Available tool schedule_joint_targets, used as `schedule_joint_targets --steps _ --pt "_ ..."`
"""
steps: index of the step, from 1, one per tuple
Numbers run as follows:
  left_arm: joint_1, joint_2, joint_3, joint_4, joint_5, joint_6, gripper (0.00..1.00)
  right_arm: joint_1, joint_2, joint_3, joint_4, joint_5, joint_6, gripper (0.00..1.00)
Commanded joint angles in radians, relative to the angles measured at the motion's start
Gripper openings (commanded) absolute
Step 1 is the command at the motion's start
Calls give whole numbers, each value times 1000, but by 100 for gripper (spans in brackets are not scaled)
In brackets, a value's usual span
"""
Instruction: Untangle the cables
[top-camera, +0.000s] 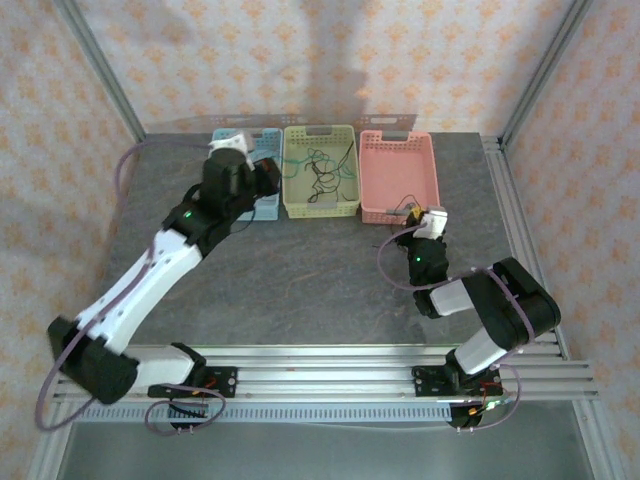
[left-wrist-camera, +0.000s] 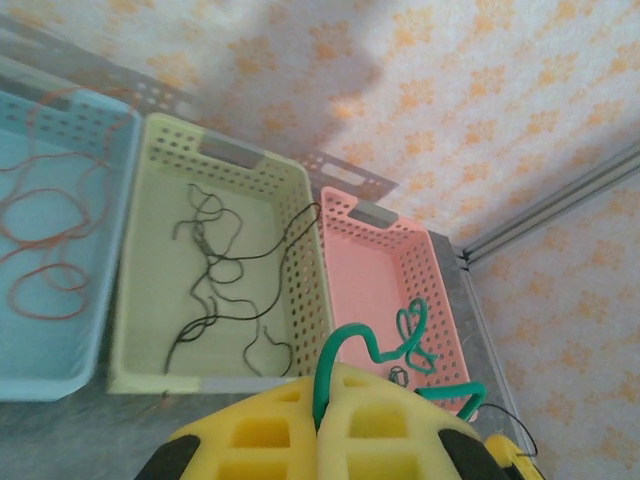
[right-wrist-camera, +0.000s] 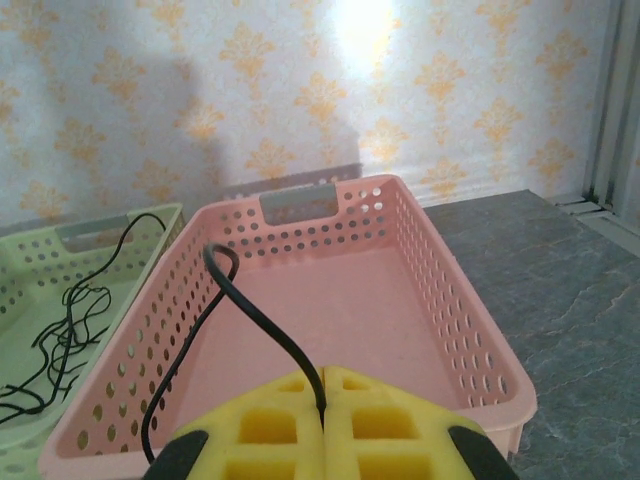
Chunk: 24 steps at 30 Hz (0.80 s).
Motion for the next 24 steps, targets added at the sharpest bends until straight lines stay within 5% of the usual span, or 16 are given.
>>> schedule_joint_targets --steps 1,12,18,24 --pt "-55 130 133 95 -49 29 0 -2 -16 -6 55 38 6 0" --pt "-146 718 676 -10 -187 81 0 -1 -10 -5 55 33 9 0" --pt "-178 1031 1113 -206 -227 117 0 -1 -5 -3 55 24 11 0" --pt "-221 1201 1353 -338 -412 173 0 -2 0 0 54 21 14 0"
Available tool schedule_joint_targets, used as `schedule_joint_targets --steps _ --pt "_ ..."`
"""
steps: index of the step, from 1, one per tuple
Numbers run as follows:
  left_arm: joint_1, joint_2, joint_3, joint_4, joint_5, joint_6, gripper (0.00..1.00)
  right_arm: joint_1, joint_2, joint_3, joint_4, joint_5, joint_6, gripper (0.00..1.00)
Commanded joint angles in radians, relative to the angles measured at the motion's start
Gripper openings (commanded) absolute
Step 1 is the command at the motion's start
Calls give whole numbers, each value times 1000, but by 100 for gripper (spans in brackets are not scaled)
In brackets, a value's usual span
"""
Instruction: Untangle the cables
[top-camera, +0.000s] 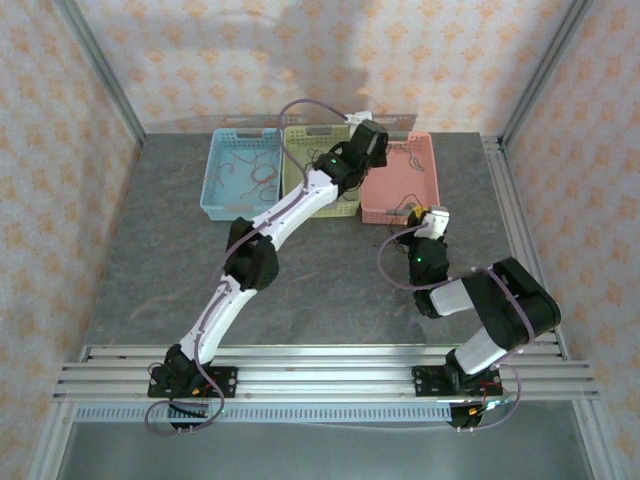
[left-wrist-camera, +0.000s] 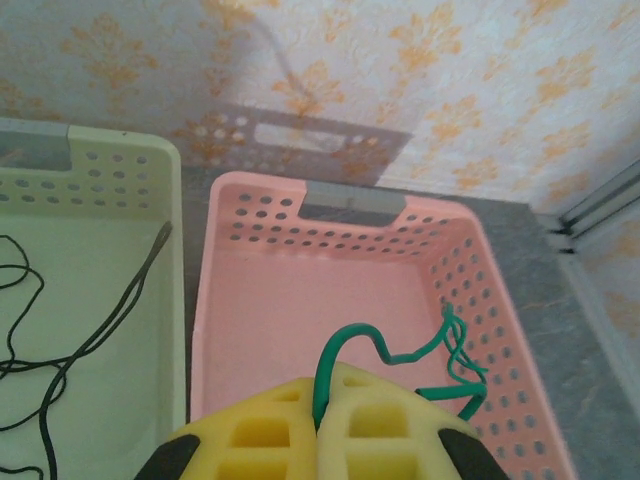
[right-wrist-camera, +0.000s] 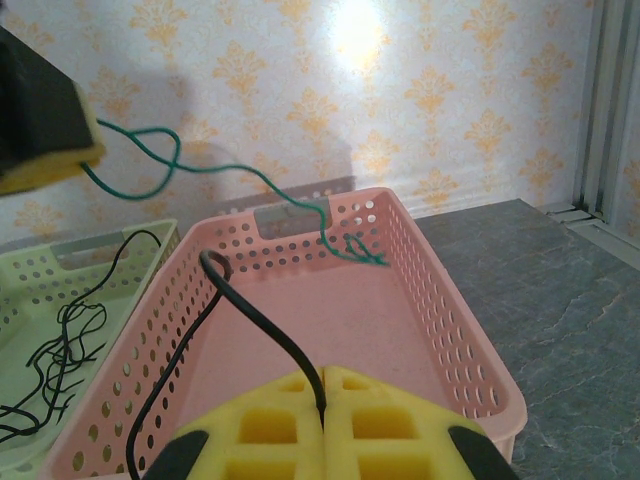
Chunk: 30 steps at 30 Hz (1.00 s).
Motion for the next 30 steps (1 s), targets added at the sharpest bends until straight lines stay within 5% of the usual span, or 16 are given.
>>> schedule_joint_targets --steps 1,5,12,15,18,20,25,30 --pt "-26 -7 61 -102 -169 52 0 -2 1 2 34 5 14 0" --pt "-29 -25 -4 -74 -232 36 0 -2 5 4 35 2 15 0" --pt "-53 38 37 -34 -117 102 0 -2 7 6 34 -2 17 0" --pt "-63 77 99 -51 -27 145 21 -1 5 3 35 -9 17 0" --pt "-65 83 125 -89 19 158 67 -1 3 6 35 -19 17 0" --pt "-63 68 124 -118 15 165 82 -2 2 5 34 -29 17 0" --pt "-63 -28 76 -199 2 170 87 -1 -4 6 33 -59 20 0" --pt "-63 -305 -293 -30 31 174 88 -1 -4 5 34 -67 22 0"
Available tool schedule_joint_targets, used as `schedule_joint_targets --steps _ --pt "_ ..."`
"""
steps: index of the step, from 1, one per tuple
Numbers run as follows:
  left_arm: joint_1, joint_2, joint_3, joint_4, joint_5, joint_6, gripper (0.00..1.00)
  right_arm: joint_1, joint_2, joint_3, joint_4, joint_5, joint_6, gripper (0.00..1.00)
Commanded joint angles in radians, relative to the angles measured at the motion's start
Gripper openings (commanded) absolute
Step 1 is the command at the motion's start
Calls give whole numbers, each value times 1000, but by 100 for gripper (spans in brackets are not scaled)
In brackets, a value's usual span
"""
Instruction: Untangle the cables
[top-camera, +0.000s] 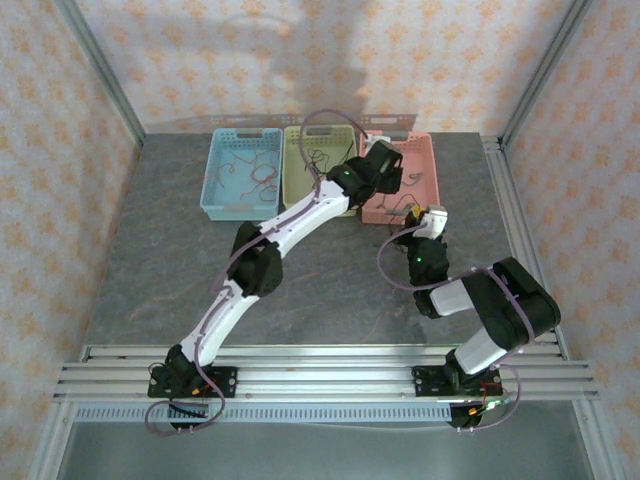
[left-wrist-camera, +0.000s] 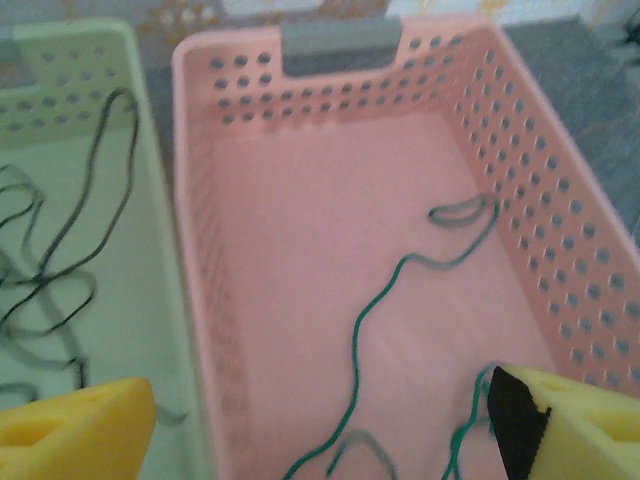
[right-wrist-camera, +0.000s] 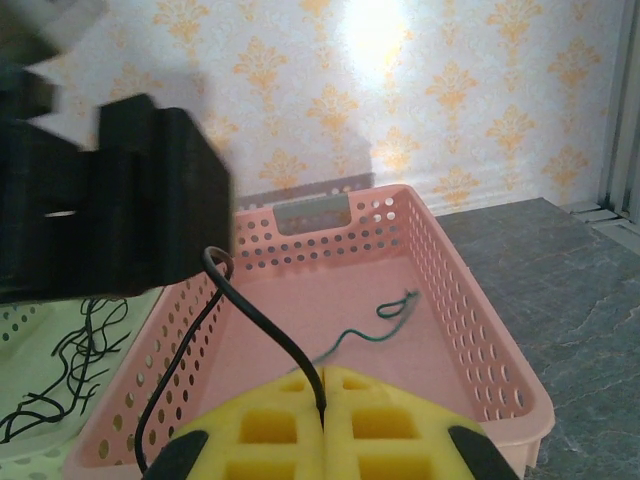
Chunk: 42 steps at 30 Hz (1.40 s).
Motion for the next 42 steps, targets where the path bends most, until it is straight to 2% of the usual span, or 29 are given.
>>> schedule_joint_targets --steps 1,6,9,13,17,20,23,26,28,32,35,42 --pt "1 -258 -189 119 18 19 88 -1 -7 5 35 -21 19 0" --pt "2 -563 -583 284 45 5 87 -2 -4 7 34 -45 22 0" --pt "6 -748 -864 403 79 8 85 -2 -9 9 34 -108 25 0" --pt "24 -984 -1226 529 109 25 77 -2 -16 13 35 -240 17 0" --pt "75 -1157 -1465 591 163 22 77 -2 14 51 34 -465 36 0" --pt "132 -1210 -1556 630 185 25 78 -1 77 127 35 -725 104 0" --pt "184 -1205 -1624 692 193 22 78 12 75 177 35 -846 210 0" --pt "204 -1160 -1659 744 199 5 77 31 24 195 25 -877 251 0" --pt "205 -1145 -1632 705 206 8 76 35 -33 212 -23 -880 294 0" --pt "205 -1143 -1637 682 122 -14 77 54 -134 259 -209 -861 291 0" --pt "204 -1145 -1640 683 116 -15 77 65 -154 290 -314 -847 260 0" --pt "203 -1134 -1634 667 81 -27 76 85 -156 324 -374 -849 276 0"
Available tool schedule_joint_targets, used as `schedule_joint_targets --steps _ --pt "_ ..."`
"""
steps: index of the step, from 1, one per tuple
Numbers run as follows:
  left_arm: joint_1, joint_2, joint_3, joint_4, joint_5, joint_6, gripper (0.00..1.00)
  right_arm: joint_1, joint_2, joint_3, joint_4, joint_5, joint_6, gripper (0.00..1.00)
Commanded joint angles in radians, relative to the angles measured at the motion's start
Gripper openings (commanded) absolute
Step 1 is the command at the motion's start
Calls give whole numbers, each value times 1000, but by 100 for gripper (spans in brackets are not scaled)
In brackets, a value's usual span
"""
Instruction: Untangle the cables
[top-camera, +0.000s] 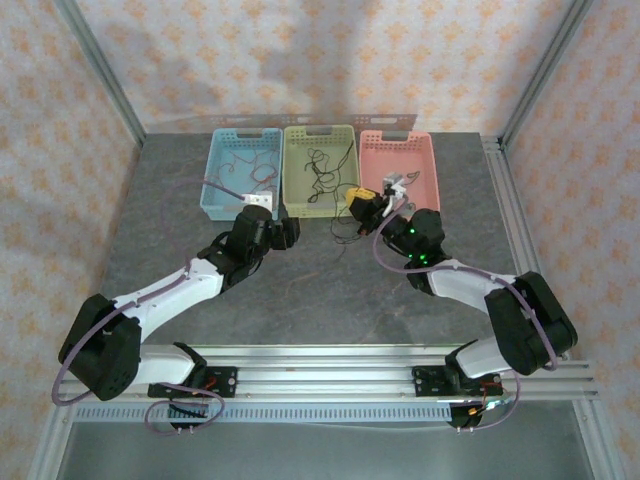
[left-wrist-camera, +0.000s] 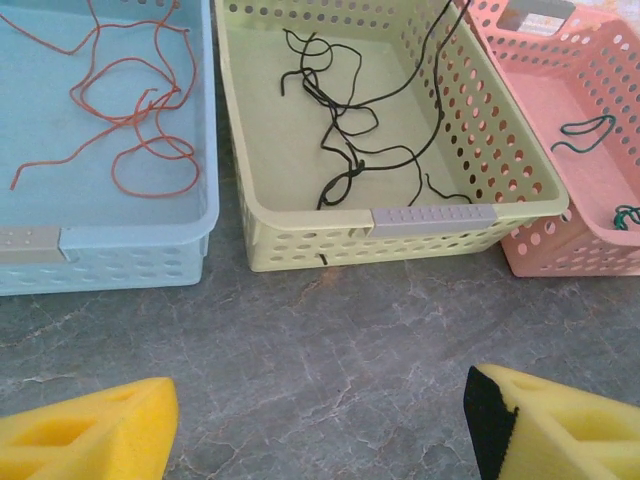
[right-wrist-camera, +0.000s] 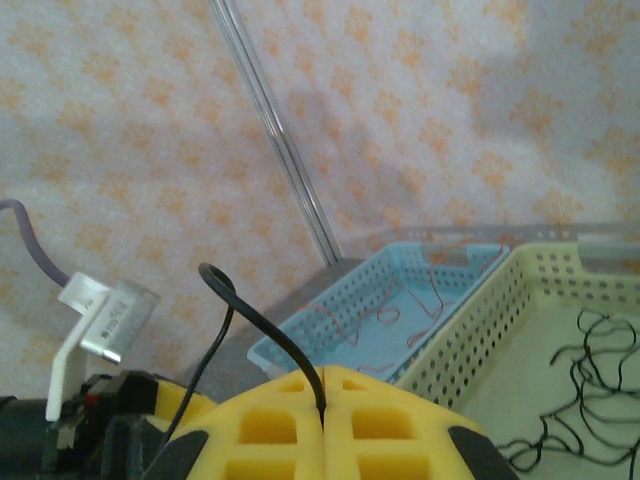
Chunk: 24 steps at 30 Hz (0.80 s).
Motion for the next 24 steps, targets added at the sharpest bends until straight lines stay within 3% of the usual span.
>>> schedule_joint_targets --steps 1,16,24 --pt "1 5 8 0 -53 -16 76 17 -18 43 -77 -23 3 0" --pt "1 -20 -11 -5 -123 -35 76 41 -48 183 -346 103 -14 0" --pt "1 -46 -31 2 -155 -43 77 44 93 409 -471 254 -20 0"
